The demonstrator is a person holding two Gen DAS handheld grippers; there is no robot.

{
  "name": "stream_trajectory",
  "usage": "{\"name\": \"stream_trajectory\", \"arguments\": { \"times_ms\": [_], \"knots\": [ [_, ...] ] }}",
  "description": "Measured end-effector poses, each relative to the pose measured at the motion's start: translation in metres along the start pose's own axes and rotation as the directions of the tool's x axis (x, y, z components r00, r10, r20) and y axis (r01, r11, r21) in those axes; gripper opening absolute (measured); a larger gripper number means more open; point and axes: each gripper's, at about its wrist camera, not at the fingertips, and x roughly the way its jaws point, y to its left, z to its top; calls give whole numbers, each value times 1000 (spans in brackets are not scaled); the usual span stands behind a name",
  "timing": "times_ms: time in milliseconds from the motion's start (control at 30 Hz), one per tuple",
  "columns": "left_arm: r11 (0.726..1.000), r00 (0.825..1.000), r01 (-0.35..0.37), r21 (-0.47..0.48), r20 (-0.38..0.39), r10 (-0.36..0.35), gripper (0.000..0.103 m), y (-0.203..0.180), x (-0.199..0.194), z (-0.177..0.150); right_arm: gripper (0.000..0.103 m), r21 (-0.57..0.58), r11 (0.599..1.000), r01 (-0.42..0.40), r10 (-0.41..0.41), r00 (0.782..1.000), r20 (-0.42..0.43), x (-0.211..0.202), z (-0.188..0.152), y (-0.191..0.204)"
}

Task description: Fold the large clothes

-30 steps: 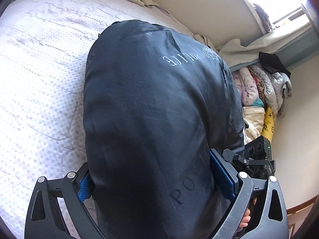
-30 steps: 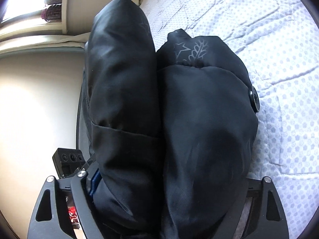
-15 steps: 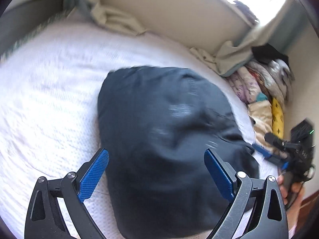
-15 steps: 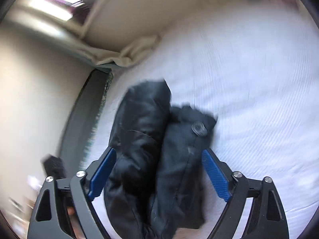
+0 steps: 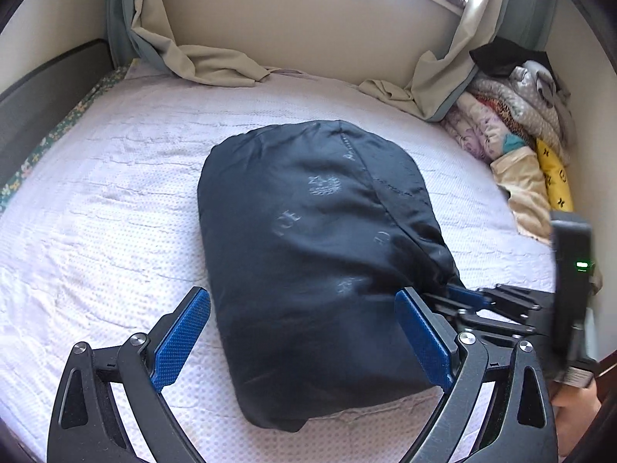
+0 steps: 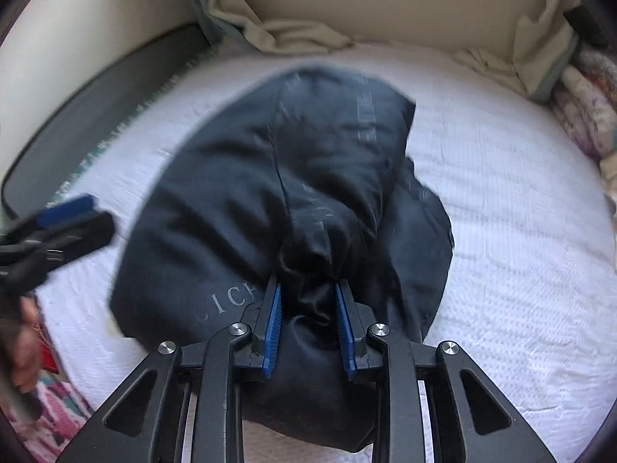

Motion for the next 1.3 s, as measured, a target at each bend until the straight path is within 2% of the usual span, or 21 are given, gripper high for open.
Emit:
{"name": "stream_trajectory", "arguments": {
  "times_ms": [100,300,433,467,567,633,733,967,1033,1100,1167,1233,1300],
  "knots": [
    [1000,1000,-21,21,3,21,98,-2,-2,-3,26,51,999,-18,20,999,-32,22,-8,-11],
    [997,999,-51,50,16,50,98,-8,-7,-4,30,97,994,-50,53,998,-22,50,-23,-25],
    [996,997,-69,59,26,67,98,-13,-12,-3,36,157,984,-86,89,996,-10,45,-25,-36],
    [995,997,-74,63,31,73,98,-15,-14,-3,38,164,982,-92,96,995,-12,42,-24,-39],
    [990,994,-104,95,52,99,98,-20,-20,-4,58,202,972,-118,123,992,-12,23,-14,-46],
    [985,991,-125,116,68,117,99,-25,-24,-5,71,231,962,-143,143,990,17,3,-11,-51],
    [981,987,-141,133,90,130,100,-30,-30,-7,78,246,959,-143,132,989,62,-28,-11,-56],
    [978,983,-163,130,113,148,102,-32,-43,-14,85,206,971,-117,84,983,164,-99,-30,-45],
    [978,982,-169,124,108,156,102,-32,-45,-18,86,204,972,-119,83,981,177,-111,-41,-41],
    [976,980,-179,121,111,166,102,-34,-51,-23,86,202,973,-107,71,981,180,-114,-38,-31],
    [974,977,-190,126,122,175,102,-38,-57,-30,91,196,977,-79,40,979,198,-123,-51,-22],
    [971,973,-198,134,143,179,102,-42,-68,-42,103,186,982,-42,2,978,210,-130,-66,-14],
    [972,975,-189,139,144,169,102,-45,-76,-53,103,163,987,-11,-21,981,193,-129,-74,-4]
  ]
}}
